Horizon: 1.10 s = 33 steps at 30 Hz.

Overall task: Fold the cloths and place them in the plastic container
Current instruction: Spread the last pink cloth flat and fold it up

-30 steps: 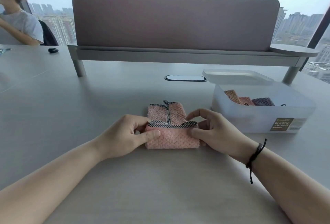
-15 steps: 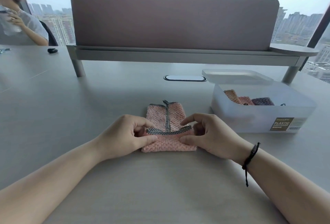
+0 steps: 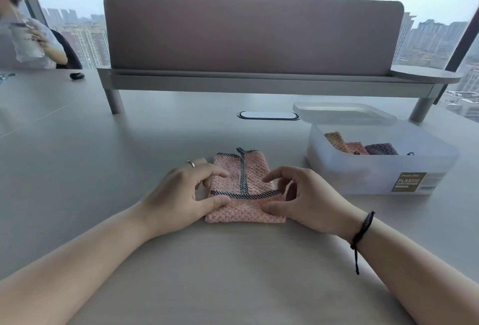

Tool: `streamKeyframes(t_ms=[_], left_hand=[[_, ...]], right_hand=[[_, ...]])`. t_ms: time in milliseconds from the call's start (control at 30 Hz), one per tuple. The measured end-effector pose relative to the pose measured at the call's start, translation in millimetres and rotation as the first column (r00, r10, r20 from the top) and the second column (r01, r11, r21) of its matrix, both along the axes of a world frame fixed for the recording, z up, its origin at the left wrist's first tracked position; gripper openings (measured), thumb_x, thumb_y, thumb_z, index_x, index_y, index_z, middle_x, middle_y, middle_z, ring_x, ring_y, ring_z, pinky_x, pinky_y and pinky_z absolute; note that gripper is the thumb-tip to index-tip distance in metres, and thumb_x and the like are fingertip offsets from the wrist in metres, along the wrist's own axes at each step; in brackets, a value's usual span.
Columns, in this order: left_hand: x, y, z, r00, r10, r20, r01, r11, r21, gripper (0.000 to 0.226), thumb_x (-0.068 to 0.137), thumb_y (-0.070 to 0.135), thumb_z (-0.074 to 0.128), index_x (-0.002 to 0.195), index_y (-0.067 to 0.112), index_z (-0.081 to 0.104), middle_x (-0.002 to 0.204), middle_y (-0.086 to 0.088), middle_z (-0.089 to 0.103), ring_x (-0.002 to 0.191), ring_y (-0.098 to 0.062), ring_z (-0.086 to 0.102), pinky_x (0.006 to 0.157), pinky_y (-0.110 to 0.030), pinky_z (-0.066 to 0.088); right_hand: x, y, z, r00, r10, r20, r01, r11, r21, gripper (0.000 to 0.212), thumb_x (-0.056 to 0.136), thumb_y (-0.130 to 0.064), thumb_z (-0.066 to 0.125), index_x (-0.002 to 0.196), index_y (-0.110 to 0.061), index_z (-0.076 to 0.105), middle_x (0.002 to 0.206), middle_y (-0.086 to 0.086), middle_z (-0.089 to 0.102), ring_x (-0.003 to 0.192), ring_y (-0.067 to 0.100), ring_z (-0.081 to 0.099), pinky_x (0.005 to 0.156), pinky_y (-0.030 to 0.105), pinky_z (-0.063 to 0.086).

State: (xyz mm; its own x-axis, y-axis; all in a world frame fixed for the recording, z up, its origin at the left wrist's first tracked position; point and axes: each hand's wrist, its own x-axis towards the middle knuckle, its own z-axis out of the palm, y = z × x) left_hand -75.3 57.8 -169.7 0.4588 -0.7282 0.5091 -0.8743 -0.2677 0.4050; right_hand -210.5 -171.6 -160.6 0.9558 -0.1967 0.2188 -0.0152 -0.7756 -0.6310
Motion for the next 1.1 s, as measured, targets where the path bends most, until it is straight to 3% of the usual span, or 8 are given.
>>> streamKeyframes(t_ms=[67, 167, 267, 367, 533, 700, 933, 1100], left_hand=[[-3.1, -1.4, 4.8, 0.992, -0.068, 0.103, 0.073, 0.996, -0.049, 0.024, 0.083, 0.038, 0.074, 0.103, 0.024, 0.074, 0.085, 0.013, 0.062, 0.077, -0.003, 0.061, 0.074, -0.020, 0.048], [-10.1, -4.7, 8.8, 0.956, -0.207, 0.207, 0.223, 0.973, -0.061, 0.012, 0.088, 0.022, 0.074, 0.097, 0.014, 0.077, 0.092, 0.005, 0.070, 0.083, -0.005, 0.066, 0.077, -0.019, 0.051], [-16.9, -6.1, 6.0, 0.938, -0.301, 0.175, 0.298, 0.954, 0.043, 0.013, 0.090, 0.025, 0.073, 0.100, 0.018, 0.077, 0.098, 0.007, 0.069, 0.087, 0.000, 0.063, 0.078, -0.017, 0.050], [-19.5, -6.6, 1.9, 0.936, -0.334, 0.115, 0.311, 0.934, 0.178, 0.018, 0.094, 0.034, 0.065, 0.108, 0.027, 0.075, 0.110, 0.016, 0.068, 0.101, -0.001, 0.063, 0.083, -0.025, 0.053], [-17.5, -6.3, 3.3, 0.945, -0.325, 0.029, 0.313, 0.929, 0.194, 0.022, 0.091, 0.034, 0.069, 0.111, 0.031, 0.075, 0.113, 0.021, 0.066, 0.111, 0.005, 0.057, 0.093, -0.017, 0.046], [-15.5, -3.1, 0.8, 0.963, -0.268, 0.031, 0.255, 0.944, 0.210, 0.035, 0.085, 0.050, 0.068, 0.118, 0.037, 0.070, 0.119, 0.023, 0.060, 0.112, 0.005, 0.056, 0.094, -0.018, 0.045], [-4.2, -0.3, 0.5, 0.981, -0.185, 0.057, 0.167, 0.960, 0.227, 0.042, 0.084, 0.060, 0.065, 0.123, 0.045, 0.061, 0.119, 0.024, 0.058, 0.112, 0.002, 0.056, 0.095, -0.032, 0.050], [-0.1, -1.3, -0.4, 0.989, -0.131, 0.074, 0.117, 0.979, 0.170, 0.030, 0.085, 0.044, 0.066, 0.114, 0.036, 0.069, 0.112, 0.021, 0.063, 0.105, 0.002, 0.061, 0.089, -0.031, 0.052]], right_hand=[[-0.8, 1.0, 0.0, 0.999, -0.001, 0.045, 0.002, 1.000, -0.019, 0.039, 0.070, -0.035, 0.085, 0.104, -0.039, 0.068, 0.094, -0.010, 0.057, 0.062, 0.003, 0.051, 0.062, 0.013, 0.042], [-2.5, 2.2, 1.6, 0.988, 0.021, 0.152, -0.028, 0.999, 0.047, 0.029, 0.071, -0.029, 0.086, 0.094, -0.039, 0.072, 0.090, -0.009, 0.056, 0.062, 0.005, 0.046, 0.062, 0.016, 0.042], [-5.1, 2.7, 4.2, 0.973, 0.050, 0.227, -0.045, 0.999, -0.029, 0.019, 0.073, -0.022, 0.083, 0.084, -0.035, 0.074, 0.078, -0.008, 0.056, 0.059, 0.007, 0.043, 0.056, 0.015, 0.035], [-7.9, 7.9, 4.8, 0.972, 0.123, 0.199, -0.090, 0.982, -0.168, 0.010, 0.076, -0.032, 0.078, 0.085, -0.035, 0.075, 0.078, -0.012, 0.058, 0.069, 0.008, 0.052, 0.060, 0.016, 0.039], [-7.2, 11.4, 1.3, 0.977, 0.211, 0.000, -0.204, 0.944, -0.260, 0.022, 0.078, -0.045, 0.075, 0.098, -0.037, 0.075, 0.081, -0.013, 0.060, 0.080, 0.006, 0.056, 0.067, 0.012, 0.042], [-8.4, 9.3, 3.4, 0.984, 0.177, -0.022, -0.176, 0.937, -0.301, 0.045, 0.071, -0.062, 0.074, 0.110, -0.041, 0.071, 0.096, -0.013, 0.056, 0.094, 0.003, 0.053, 0.085, 0.025, 0.045], [-7.8, 6.6, 2.4, 0.989, 0.146, -0.012, -0.142, 0.935, -0.324, 0.033, 0.081, -0.055, 0.069, 0.110, -0.041, 0.069, 0.098, -0.017, 0.055, 0.089, 0.002, 0.051, 0.084, 0.028, 0.047], [-5.3, 4.2, 0.1, 0.993, 0.119, 0.025, -0.104, 0.936, -0.336, 0.031, 0.088, -0.058, 0.059, 0.109, -0.037, 0.070, 0.099, -0.016, 0.055, 0.088, 0.002, 0.052, 0.082, 0.027, 0.047]])
